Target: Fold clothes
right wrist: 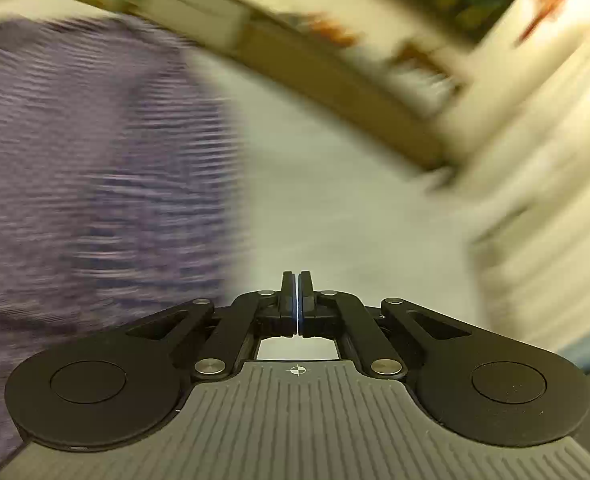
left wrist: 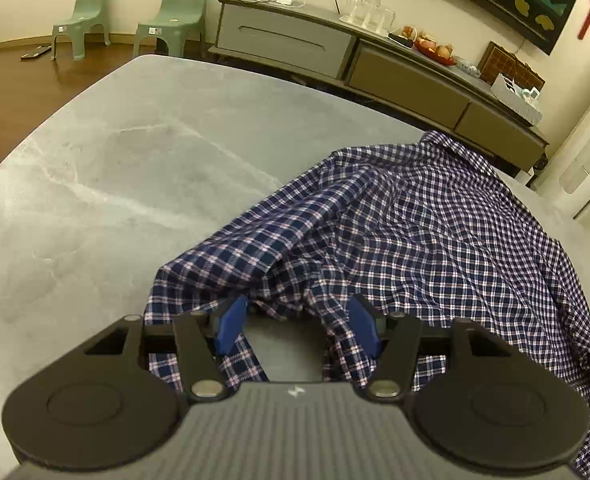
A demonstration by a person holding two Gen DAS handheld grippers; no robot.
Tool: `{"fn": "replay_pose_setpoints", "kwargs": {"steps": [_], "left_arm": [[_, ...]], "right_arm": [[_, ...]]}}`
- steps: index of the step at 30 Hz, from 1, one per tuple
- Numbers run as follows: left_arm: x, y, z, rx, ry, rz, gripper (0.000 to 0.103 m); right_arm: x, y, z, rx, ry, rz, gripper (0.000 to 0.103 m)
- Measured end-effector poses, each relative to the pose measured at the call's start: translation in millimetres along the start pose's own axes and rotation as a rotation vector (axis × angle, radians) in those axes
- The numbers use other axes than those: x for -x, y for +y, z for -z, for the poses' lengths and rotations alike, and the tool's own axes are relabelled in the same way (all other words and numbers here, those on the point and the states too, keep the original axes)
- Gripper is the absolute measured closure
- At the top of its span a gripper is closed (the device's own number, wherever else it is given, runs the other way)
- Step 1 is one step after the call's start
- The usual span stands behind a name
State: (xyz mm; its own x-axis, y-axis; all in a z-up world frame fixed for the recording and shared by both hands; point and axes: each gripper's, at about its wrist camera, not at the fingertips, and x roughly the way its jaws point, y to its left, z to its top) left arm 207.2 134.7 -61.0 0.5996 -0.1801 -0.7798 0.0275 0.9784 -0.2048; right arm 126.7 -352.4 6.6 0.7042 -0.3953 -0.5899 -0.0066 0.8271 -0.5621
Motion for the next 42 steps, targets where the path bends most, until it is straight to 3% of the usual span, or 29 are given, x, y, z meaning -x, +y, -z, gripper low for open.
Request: {"fn": "replay_pose_setpoints", "kwargs": {"steps": [2, 3, 5, 6, 7, 10, 13, 18, 20, 21, 22, 23, 27, 29, 32, 33, 34, 35, 36, 37, 39, 41, 42], "left_arm": [[0.6, 0.4, 0.7, -0.005, 0.002, -0.001, 0.045], [-5.4, -2.4, -5.5, -0.023, 0.000, -0.002, 0.043], [-18.2, -8.2, -19.0, -0.062, -0.003, -0.004, 0.035], [-24.6, -11.1, -25.7, -0.081, -0.004, -0.005, 0.034], [-31.0, -14.1, -32.4, -0.100, -0.006, -0.006, 0.034], [-50.2, -22.8, -52.6, -0.158, -0.010, -0.010, 0.032], [-69.5, -31.6, -72.7, -0.216, -0.015, -0.013, 0.032], [-103.8, -50.0, -102.0, -0.320, -0.007, -0.015, 0.031], [-124.0, -62.5, -104.3, -0.378, 0.024, -0.052, 0.044], [-131.0, -64.3, -107.3, -0.379, 0.043, -0.055, 0.074], [-137.8, -65.9, -110.4, -0.378, 0.063, -0.058, 0.096], [-144.6, -67.4, -113.5, -0.377, 0.083, -0.060, 0.096], [-131.9, -67.2, -133.4, -0.355, 0.012, -0.030, 0.099], [-132.9, -63.3, -145.7, -0.297, 0.008, -0.018, 0.098], [-163.5, -67.9, -147.3, -0.273, 0.098, -0.122, 0.085], [-166.2, -69.6, -144.2, -0.274, 0.092, -0.156, 0.077], [-162.0, -69.9, -141.0, -0.257, 0.068, -0.163, 0.068], [-153.2, -66.2, -138.6, -0.229, 0.032, -0.142, 0.062], [-146.5, -62.0, -138.7, -0.205, 0.002, -0.115, 0.048], [-140.0, -57.7, -139.0, -0.182, -0.028, -0.087, 0.042], [-140.1, -51.1, -144.6, -0.143, -0.029, -0.057, 0.042], [-143.9, -51.6, -149.8, -0.121, -0.014, -0.026, 0.042], [-146.8, -54.0, -148.3, -0.137, 0.002, -0.003, 0.042]], "right_arm": [[-26.2, -26.4, -7.3, -0.041, 0.075, -0.022, 0.101], [-30.9, -34.2, -9.6, -0.074, 0.081, -0.044, 0.095], [-37.4, -46.9, -15.7, -0.138, 0.085, -0.106, 0.068], [-34.6, -46.5, -22.4, -0.169, 0.065, -0.180, 0.043], [-32.1, -45.4, -29.0, -0.202, 0.042, -0.255, 0.031], [-39.4, -26.5, -57.5, -0.286, -0.010, -0.448, 0.020], [-72.1, 5.6, -88.4, -0.323, -0.046, -0.518, 0.018], [-125.8, 38.4, -119.2, -0.355, -0.050, -0.522, 0.020], [-156.0, 54.4, -131.9, -0.356, -0.014, -0.565, 0.048], [-171.9, 61.7, -137.0, -0.352, 0.021, -0.585, 0.101], [-185.8, 65.8, -139.6, -0.344, 0.063, -0.593, 0.103], [-192.6, 65.7, -141.9, -0.338, 0.071, -0.587, 0.103], [-178.6, 30.2, -146.1, -0.359, -0.051, -0.554, 0.103], [-171.9, 10.4, -152.7, -0.358, -0.105, -0.463, 0.103], [-199.8, 11.1, -156.6, -0.320, -0.028, -0.342, 0.103], [-207.3, 13.2, -154.6, -0.325, -0.002, -0.333, 0.103], [-208.4, 13.8, -149.1, -0.352, 0.006, -0.363, 0.092], [-209.5, 14.5, -143.6, -0.379, 0.013, -0.392, 0.089], [-208.2, 14.2, -136.8, -0.416, 0.010, -0.449, 0.073], [-203.6, 14.5, -129.3, -0.457, -0.007, -0.535, 0.040], [-198.5, 23.5, -120.6, -0.490, -0.023, -0.624, 0.017], [-201.7, 37.2, -120.4, -0.468, -0.014, -0.617, 0.018], [-204.3, 41.3, -121.6, -0.454, 0.001, -0.623, 0.024]]}}
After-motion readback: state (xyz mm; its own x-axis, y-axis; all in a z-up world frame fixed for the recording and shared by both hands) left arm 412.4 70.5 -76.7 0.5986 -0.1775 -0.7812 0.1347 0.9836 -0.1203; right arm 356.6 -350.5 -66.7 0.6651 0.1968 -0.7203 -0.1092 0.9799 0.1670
